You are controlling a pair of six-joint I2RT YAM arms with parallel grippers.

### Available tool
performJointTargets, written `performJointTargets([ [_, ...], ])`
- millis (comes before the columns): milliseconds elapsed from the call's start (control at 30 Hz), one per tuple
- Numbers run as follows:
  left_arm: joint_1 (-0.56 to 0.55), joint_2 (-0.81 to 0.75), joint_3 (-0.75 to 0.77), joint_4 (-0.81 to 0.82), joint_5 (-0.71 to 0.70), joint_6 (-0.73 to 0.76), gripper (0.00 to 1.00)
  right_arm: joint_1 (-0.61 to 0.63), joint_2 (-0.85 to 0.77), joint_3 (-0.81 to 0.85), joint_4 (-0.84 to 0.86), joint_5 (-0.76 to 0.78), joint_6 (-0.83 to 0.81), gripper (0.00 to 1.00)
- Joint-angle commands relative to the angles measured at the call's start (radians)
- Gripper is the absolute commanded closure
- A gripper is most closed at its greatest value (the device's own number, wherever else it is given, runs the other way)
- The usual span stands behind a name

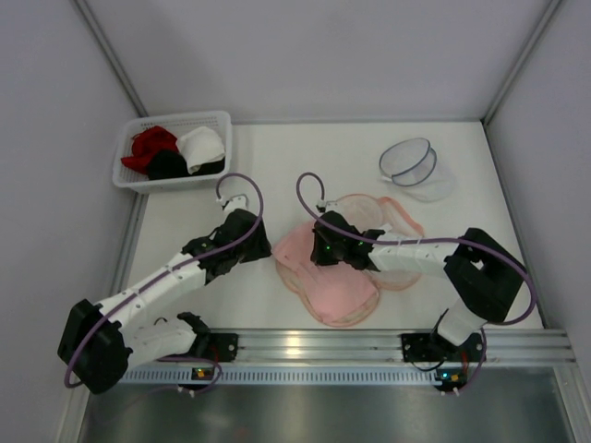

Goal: Place the bra in the laundry bag and zip it closed
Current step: Adjust the bra in the laundry bag.

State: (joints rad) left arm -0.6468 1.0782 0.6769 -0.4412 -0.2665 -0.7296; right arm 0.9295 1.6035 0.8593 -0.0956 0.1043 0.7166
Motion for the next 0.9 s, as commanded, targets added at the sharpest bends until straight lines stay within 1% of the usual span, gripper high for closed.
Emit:
performJointTargets([
  [0,0.006,0.003,0.019,0.048,0.001,0.024,0.39,0.012,-0.028,0.046,0.073,0.040,0.004,1.00],
  [133,0.004,0.008,0.026,0.047,-0.005,0.033,0.39,0.014,-0.085,0.029,0.063,0.078,-0.008,1.00],
  [233,0.006,0.020,0.036,0.053,0.009,0.055,0.39,0.011,-0.134,0.027,0.019,0.109,-0.025,1.00],
  [300,0.006,0.029,0.052,0.082,0.087,0.099,0.39,0.008,-0.154,0.017,-0.001,0.121,-0.029,1.00],
  [367,0.004,0.046,0.067,0.099,0.156,0.111,0.38,0.005,-0.154,0.004,-0.009,0.114,-0.040,1.00],
  [433,-0.001,0.052,0.073,0.110,0.161,0.104,0.38,0.002,-0.136,-0.008,-0.016,0.106,-0.037,1.00],
  [567,-0.016,0.066,0.044,0.154,0.179,0.029,0.37,0.002,-0.119,-0.034,0.007,0.086,-0.022,1.00],
  [600,-0.020,0.072,0.035,0.173,0.176,-0.011,0.37,0.002,-0.117,-0.040,0.019,0.084,-0.017,1.00],
  [700,-0.048,0.100,0.012,0.218,0.147,-0.094,0.38,0.002,-0.122,-0.054,0.027,0.086,-0.011,1.00],
  [867,-0.074,0.152,-0.008,0.246,0.118,-0.204,0.39,0.002,-0.140,-0.065,0.031,0.090,-0.011,1.00],
])
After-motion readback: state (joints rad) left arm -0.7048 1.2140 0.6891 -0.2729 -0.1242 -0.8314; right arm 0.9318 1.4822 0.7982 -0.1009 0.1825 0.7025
